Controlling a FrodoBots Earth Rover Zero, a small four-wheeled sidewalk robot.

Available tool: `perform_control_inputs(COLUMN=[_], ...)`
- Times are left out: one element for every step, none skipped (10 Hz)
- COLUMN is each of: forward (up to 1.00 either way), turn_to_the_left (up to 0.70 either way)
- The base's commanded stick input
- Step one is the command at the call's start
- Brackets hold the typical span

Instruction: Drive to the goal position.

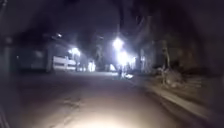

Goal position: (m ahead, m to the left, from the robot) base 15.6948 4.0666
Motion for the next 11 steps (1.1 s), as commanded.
perform_control_inputs(forward=[0.7, 0.7, 0.7, 0.7, 0.7, 0.7, 0.7, 0.7, 0.7, 0.7, 0.7], turn_to_the_left=[-0.21, 0.0, 0.0, -0.22, -0.3, -0.28, -0.11, 0.0, 0.0, -0.24, -0.35])
